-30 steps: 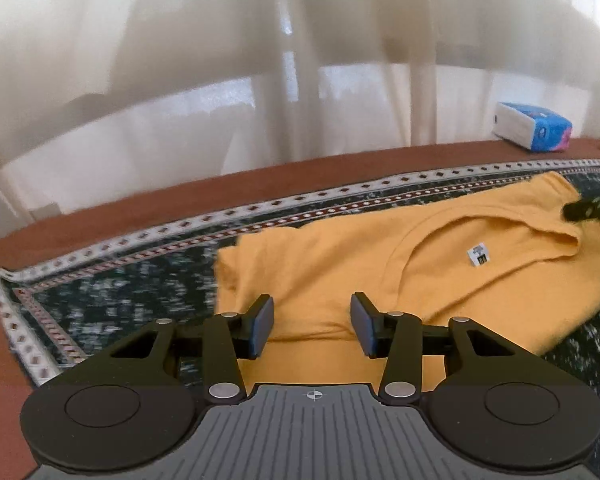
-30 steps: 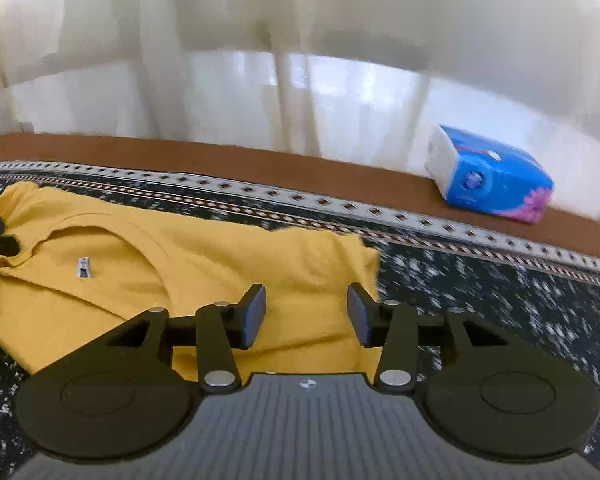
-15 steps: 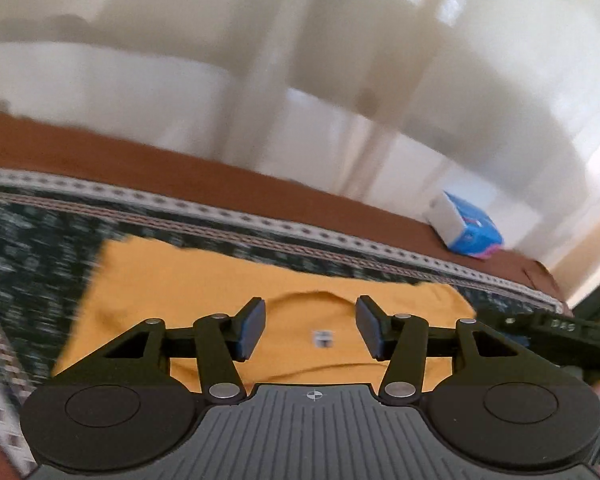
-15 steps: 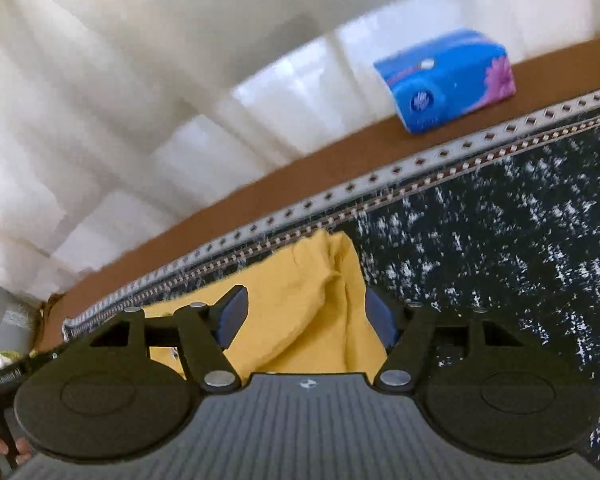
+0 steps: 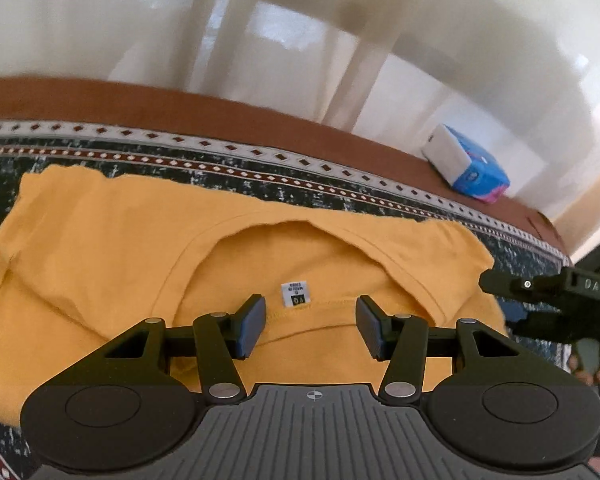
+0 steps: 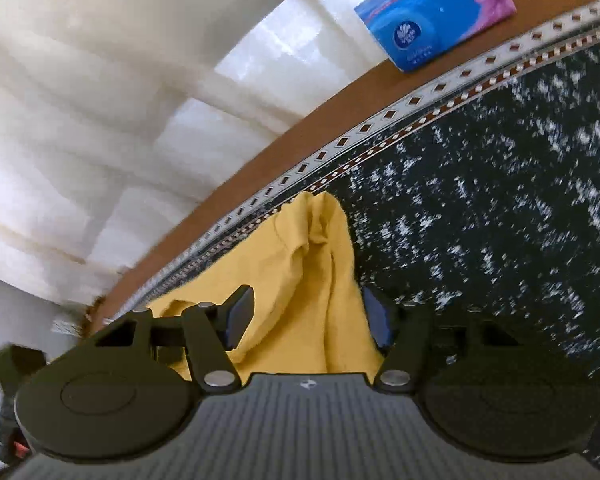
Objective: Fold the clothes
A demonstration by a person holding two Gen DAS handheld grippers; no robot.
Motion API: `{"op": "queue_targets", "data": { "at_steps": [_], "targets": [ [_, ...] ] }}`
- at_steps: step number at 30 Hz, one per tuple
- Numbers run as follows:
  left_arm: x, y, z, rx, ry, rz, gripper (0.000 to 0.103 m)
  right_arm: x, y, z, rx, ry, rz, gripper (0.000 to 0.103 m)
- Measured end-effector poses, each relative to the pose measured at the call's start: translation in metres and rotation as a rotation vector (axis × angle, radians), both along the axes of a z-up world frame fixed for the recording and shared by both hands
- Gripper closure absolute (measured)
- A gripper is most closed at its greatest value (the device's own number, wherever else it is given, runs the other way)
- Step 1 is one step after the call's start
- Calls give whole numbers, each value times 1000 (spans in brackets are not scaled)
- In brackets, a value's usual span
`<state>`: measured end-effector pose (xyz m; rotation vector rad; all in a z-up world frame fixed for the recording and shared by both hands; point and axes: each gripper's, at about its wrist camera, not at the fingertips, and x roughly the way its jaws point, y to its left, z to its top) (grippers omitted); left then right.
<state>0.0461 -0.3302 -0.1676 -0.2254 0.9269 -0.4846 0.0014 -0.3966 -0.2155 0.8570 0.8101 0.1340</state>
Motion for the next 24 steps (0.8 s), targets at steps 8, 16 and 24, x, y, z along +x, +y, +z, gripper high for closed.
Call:
{"op": "queue_targets", "data": {
  "at_steps": [8, 16, 24],
  "targets": [
    [-6, -13, 0, 79, -66, -42, 37, 1, 1, -9, 6, 33, -50, 80],
    [-19, 9, 24, -18, -12, 15, 37, 4, 10, 13, -48, 57, -37, 86],
    [-19, 19, 9, -32, 48, 22, 38, 9, 26, 46, -97, 42, -3, 86]
  ]
}}
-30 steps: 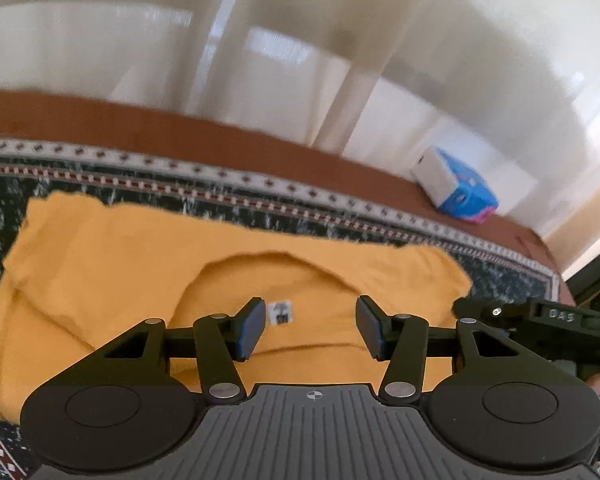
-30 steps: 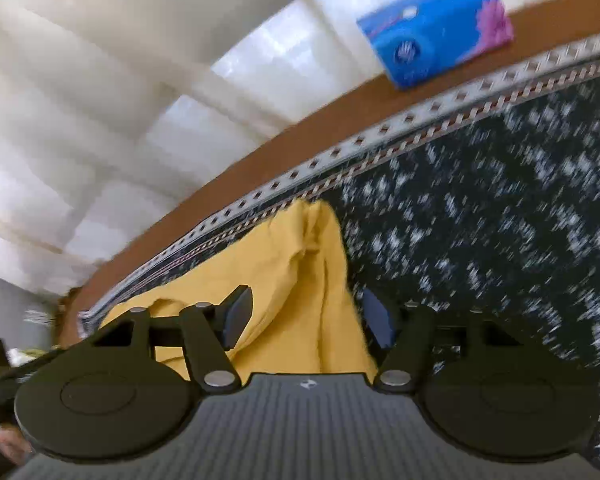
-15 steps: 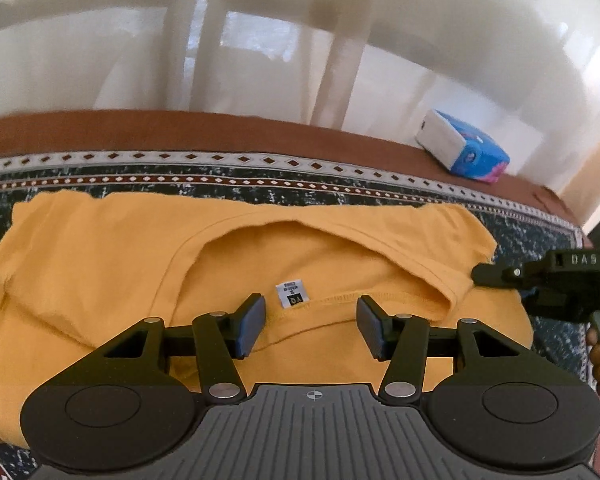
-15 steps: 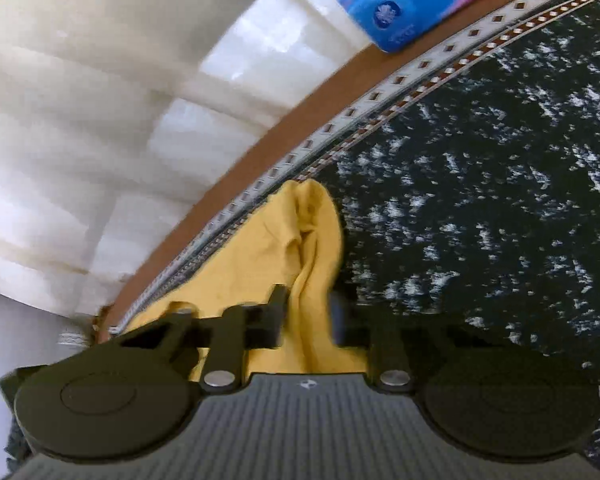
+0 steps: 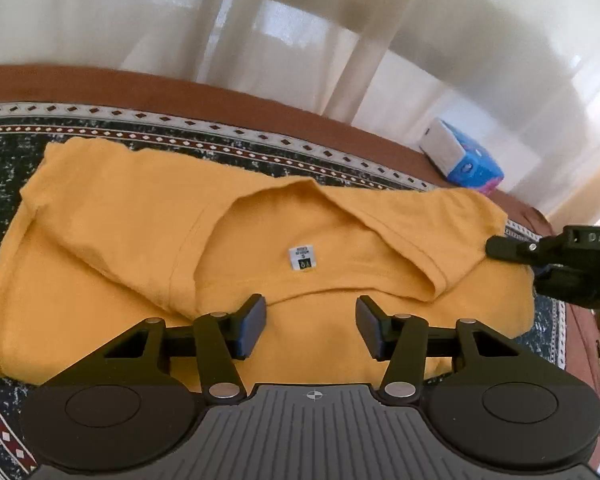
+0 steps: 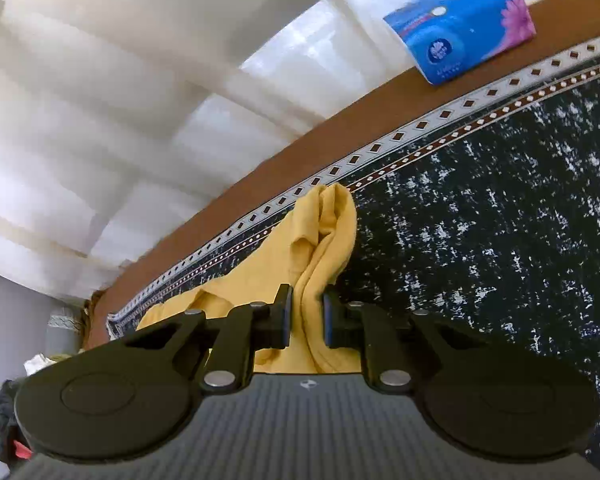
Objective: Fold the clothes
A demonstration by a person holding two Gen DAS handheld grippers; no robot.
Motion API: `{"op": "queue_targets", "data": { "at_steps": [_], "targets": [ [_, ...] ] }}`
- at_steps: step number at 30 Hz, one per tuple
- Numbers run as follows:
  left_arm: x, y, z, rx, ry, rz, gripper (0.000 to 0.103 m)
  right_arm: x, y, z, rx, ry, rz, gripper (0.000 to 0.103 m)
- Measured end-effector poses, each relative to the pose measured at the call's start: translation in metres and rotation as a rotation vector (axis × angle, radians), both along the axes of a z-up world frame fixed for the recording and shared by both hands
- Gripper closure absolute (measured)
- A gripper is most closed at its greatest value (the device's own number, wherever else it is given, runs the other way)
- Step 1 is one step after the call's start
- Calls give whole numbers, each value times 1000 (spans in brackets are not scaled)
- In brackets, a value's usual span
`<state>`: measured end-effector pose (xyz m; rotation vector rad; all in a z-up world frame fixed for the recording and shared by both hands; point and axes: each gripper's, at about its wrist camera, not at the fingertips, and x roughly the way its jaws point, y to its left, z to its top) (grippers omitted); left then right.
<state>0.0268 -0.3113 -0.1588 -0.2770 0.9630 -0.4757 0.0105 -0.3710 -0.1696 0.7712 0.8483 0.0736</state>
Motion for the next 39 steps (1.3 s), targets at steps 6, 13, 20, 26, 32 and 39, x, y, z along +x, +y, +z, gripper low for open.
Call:
{"op": "queue_targets", "data": {
  "at_steps": [6, 13, 20, 26, 32, 39],
  "targets": [
    [-12, 36, 26, -82, -60, 34, 37, 3, 24, 43, -17, -57, 49, 86],
    [-17, 107, 49, -92, -109, 148, 35, 33, 102, 83, -19, -137, 238, 86],
    [-23, 160, 45, -86, -101, 284, 33, 72, 202, 54, -67, -84, 400, 86],
    [-30, 178, 40, -65, -84, 305, 33, 85, 240, 13, -105, -20, 410, 86],
    [-20, 175, 37, -60, -70, 288, 33, 84, 249, -3, -64, -22, 443, 59],
    [-15, 161, 48, -66, -93, 208, 31, 65, 207, 26, 108, -177, 367, 48]
  ]
}}
